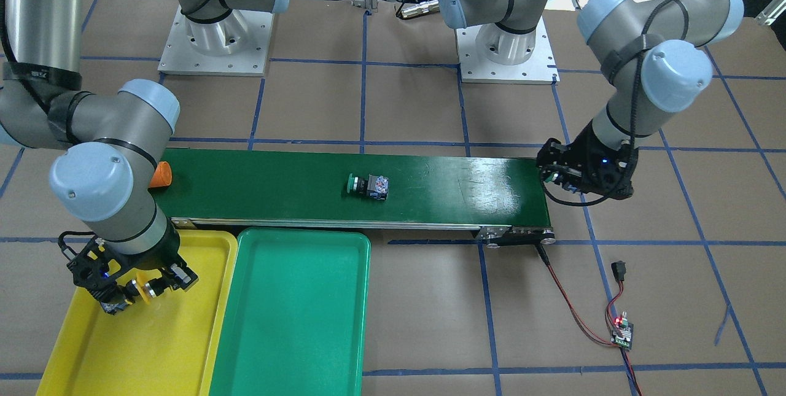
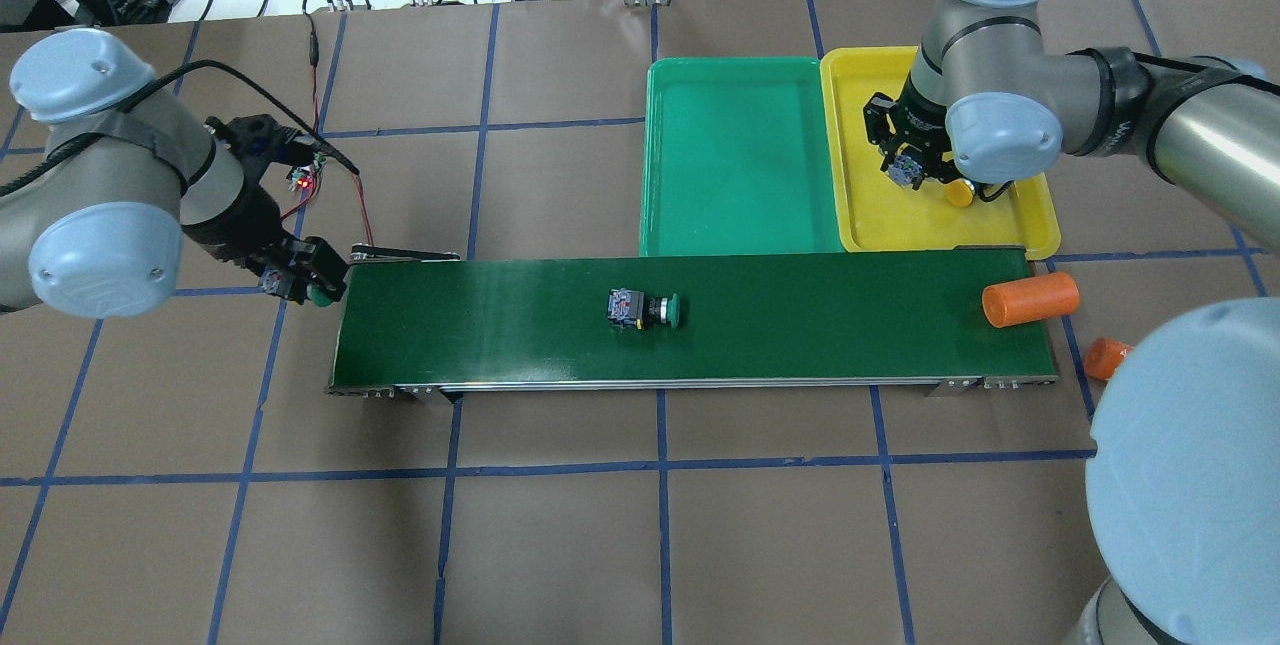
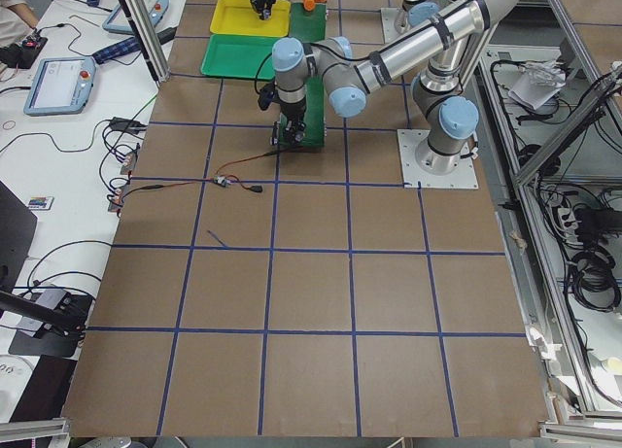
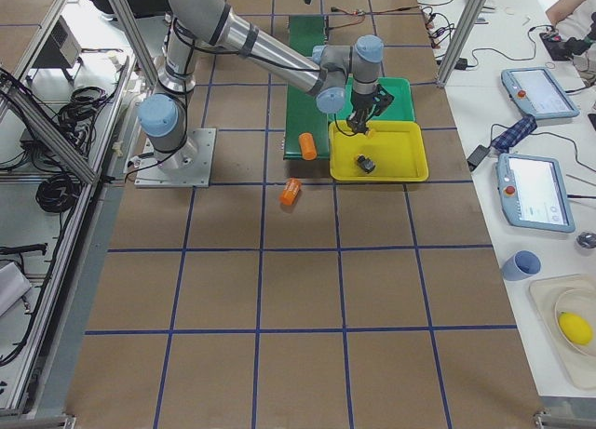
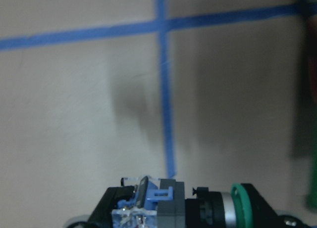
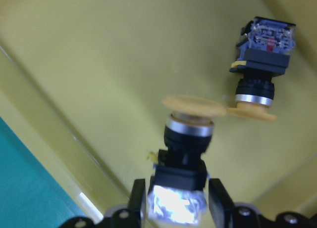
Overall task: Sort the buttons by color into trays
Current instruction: 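Drop the yellow button into the yellow tray with right gripper while left grasps green button, then place the green button on the conveyor start with the left gripper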
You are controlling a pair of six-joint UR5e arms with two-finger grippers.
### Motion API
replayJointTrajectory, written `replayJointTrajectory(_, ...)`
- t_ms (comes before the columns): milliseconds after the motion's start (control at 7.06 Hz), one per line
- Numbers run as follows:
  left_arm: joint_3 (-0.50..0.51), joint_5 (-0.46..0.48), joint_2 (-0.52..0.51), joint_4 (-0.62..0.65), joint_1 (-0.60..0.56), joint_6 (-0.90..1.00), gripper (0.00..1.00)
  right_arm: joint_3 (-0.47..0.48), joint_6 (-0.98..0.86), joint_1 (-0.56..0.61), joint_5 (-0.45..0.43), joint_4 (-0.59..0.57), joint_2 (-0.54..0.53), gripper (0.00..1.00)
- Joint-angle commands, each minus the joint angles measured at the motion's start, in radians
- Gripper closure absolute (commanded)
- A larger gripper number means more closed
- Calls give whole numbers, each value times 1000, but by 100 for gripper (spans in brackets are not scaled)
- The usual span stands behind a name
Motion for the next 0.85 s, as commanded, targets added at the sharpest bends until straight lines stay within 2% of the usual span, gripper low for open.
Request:
replayJointTrajectory(0,-36,-26,-14,17,-175,-380,15,0,-14,-3,-4,-4,-6,0)
replayJointTrajectory(142,-57,-27,-14,74,-203,-551,14,11,-17,0,-3,7,-44,0)
replayJointTrajectory(283,-63,-30,-20,97,-221,-585,0,23,-14,3,0,77,-126,0)
replayJointTrajectory(567,-47,-27,-3,102,-237,-579,0,26,8,-1,-18,354,-291,0)
replayJointTrajectory(708,-16,-29,48,61,-244,-579,0,26,26,-6,-67,407,-352,0)
